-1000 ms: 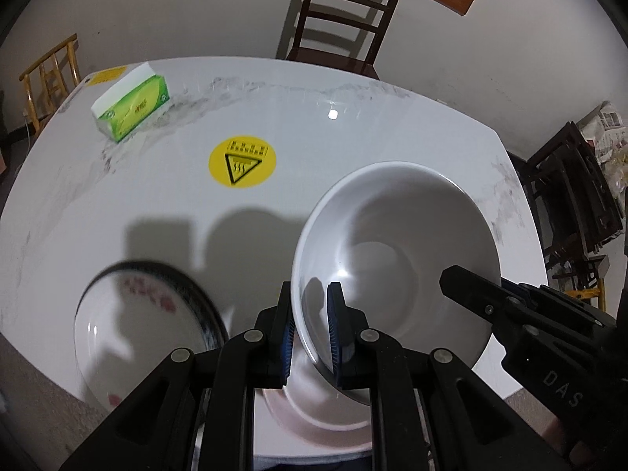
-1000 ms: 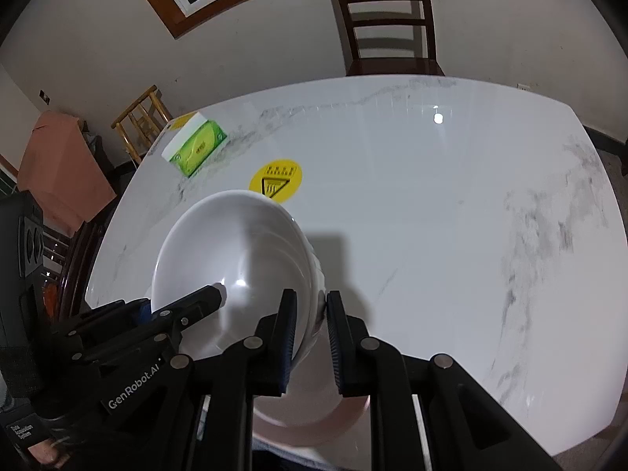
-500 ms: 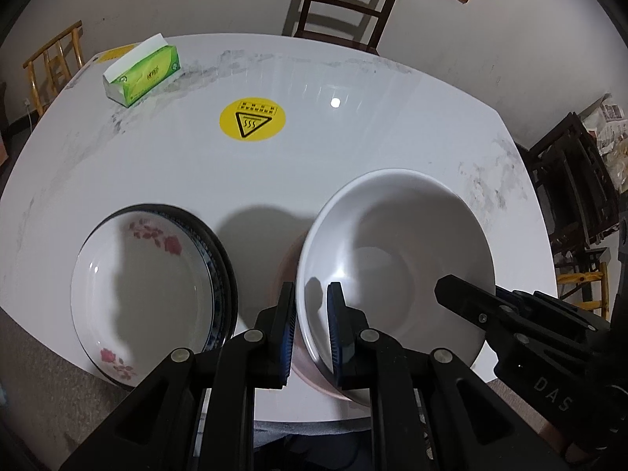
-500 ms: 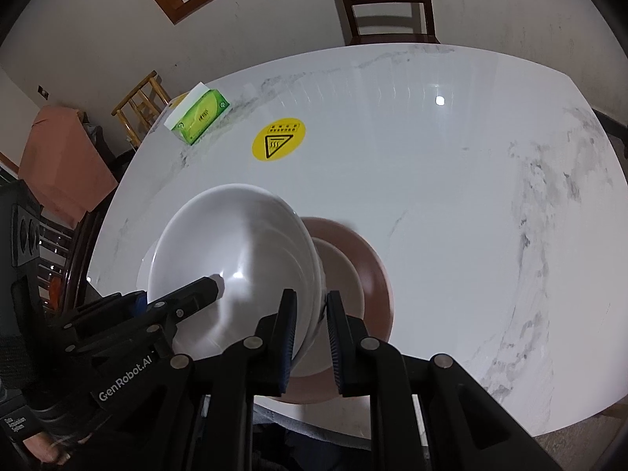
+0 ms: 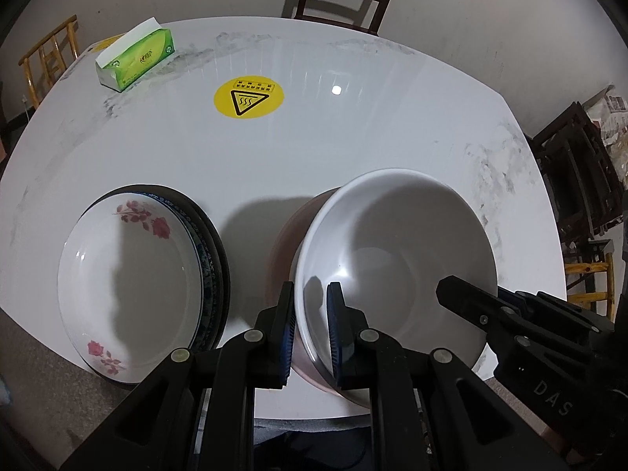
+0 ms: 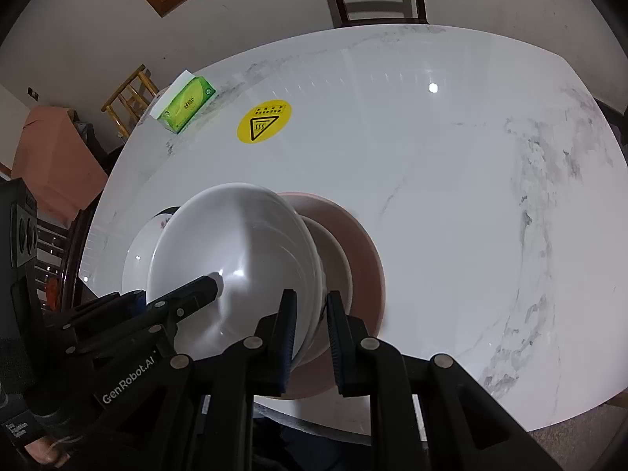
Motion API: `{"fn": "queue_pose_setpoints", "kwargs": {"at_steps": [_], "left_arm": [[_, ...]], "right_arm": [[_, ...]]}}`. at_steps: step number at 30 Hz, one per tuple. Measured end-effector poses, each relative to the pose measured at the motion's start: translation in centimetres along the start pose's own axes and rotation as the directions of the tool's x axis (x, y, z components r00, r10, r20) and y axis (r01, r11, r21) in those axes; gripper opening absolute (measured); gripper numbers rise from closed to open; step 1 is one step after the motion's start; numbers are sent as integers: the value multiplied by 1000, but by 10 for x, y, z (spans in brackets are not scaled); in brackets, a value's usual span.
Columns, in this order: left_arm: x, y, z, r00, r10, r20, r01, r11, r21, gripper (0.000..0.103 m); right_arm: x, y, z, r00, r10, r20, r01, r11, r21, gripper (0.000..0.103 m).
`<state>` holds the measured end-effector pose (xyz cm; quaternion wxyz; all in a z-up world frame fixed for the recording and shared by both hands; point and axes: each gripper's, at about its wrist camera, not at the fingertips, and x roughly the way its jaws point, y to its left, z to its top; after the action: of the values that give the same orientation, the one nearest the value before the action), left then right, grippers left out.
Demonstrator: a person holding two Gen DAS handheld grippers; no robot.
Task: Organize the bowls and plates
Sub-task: 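Lower the Dog-print bowl into the rabbit-print bowl and open the left tool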
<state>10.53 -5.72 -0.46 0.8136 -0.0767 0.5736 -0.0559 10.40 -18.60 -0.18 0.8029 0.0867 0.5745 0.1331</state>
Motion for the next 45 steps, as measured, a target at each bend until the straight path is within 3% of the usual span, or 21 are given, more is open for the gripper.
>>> {"fn": "queue_pose_setpoints", "kwargs": {"at_steps": [9, 45], "left_arm": [[14, -2, -3, 1000, 9, -29, -8, 1000, 10, 13], [19, -15, -5, 995, 93, 23, -95, 992, 77, 14]], "right_arm": [[10, -2, -2, 1000, -8, -19, 8, 1000, 6, 16], [14, -6, -4, 999, -32, -5, 32, 999, 11, 20]]}}
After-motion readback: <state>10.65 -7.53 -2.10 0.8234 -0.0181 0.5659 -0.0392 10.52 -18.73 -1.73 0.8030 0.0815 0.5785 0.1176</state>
